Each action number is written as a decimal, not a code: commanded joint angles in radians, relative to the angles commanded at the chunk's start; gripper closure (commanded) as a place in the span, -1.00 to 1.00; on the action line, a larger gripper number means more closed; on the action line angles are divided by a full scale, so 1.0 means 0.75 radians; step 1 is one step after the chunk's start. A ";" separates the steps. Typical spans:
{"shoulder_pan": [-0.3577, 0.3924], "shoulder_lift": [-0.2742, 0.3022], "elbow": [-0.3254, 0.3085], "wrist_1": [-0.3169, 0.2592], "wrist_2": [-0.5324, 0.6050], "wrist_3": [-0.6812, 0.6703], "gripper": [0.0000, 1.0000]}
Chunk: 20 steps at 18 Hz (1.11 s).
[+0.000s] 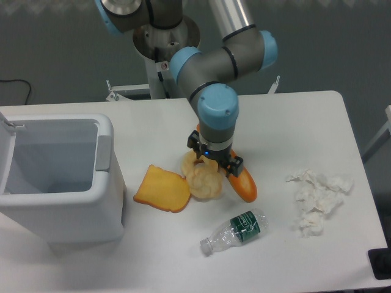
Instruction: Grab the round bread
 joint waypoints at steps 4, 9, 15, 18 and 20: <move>-0.002 -0.033 0.002 0.055 -0.002 -0.029 -0.83; -0.004 -0.051 0.002 0.070 0.006 -0.029 -0.53; -0.004 -0.045 0.008 0.064 0.008 -0.023 1.00; 0.004 -0.037 0.033 0.043 0.014 -0.031 1.00; 0.010 -0.033 0.039 0.043 0.016 -0.073 1.00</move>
